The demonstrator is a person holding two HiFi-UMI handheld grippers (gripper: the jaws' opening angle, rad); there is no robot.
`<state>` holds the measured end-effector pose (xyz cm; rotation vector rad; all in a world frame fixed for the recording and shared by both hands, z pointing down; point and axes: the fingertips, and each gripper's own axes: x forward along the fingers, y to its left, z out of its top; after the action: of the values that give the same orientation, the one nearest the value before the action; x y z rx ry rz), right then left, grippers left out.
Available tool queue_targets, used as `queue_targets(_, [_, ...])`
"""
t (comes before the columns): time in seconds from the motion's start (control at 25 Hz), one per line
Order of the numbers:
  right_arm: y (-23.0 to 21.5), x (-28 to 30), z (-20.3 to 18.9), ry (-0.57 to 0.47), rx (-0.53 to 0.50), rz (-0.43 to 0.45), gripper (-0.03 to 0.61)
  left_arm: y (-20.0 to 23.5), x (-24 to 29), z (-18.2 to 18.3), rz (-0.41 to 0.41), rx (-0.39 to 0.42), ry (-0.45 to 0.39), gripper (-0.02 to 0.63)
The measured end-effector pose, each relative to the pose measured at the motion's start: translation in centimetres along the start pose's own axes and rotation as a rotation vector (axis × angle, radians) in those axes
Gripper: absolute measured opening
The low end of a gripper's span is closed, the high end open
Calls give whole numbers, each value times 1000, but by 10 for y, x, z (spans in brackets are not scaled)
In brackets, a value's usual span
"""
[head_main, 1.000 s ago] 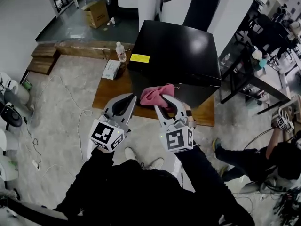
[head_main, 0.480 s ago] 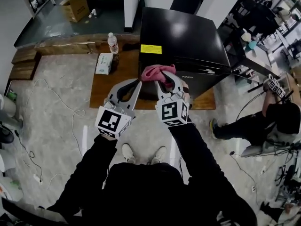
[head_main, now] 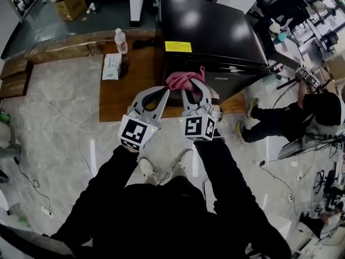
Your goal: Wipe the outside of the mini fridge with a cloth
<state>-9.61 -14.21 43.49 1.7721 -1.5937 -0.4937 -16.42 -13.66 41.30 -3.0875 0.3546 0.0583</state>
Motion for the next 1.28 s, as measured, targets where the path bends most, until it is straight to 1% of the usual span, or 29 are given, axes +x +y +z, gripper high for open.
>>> queue_targets(0.12, [14, 5, -16, 20, -20, 16, 92, 7, 4, -26, 33, -4, 17, 6])
queue_targets(0.2, [27, 9, -32, 53, -70, 30, 92, 9, 7, -40, 55, 0, 32, 6])
queue_targets(0.32, [45, 16, -52, 115, -176, 49, 92, 10, 12, -61, 75, -1, 55, 6])
queue_targets(0.44, [57, 17, -66, 153, -226, 76, 92, 5, 15, -80, 84, -5, 82, 6])
queue_targets(0.64, [76, 23, -85, 164, -224, 119, 92, 6, 19, -114, 100, -17, 122, 6])
queue_targets(0.84, [113, 32, -118, 194, -197, 176, 92, 8, 23, -157, 109, -29, 173, 6])
queue_targets(0.92, [126, 35, -131, 210, -193, 198, 92, 9, 25, -178, 116, -26, 195, 6])
queue_targets(1.04, [151, 42, -155, 259, -192, 254, 92, 11, 28, -213, 132, -14, 243, 6])
queue_targets(1.16, [173, 47, -178, 293, -183, 294, 92, 10, 30, -248, 125, -14, 299, 6])
queue_targets(1.24, [188, 50, -192, 310, -172, 324, 92, 11, 29, -270, 127, -43, 335, 6])
queue_targets(1.28, [196, 52, -199, 316, -168, 336, 91, 12, 28, -282, 131, -80, 350, 6])
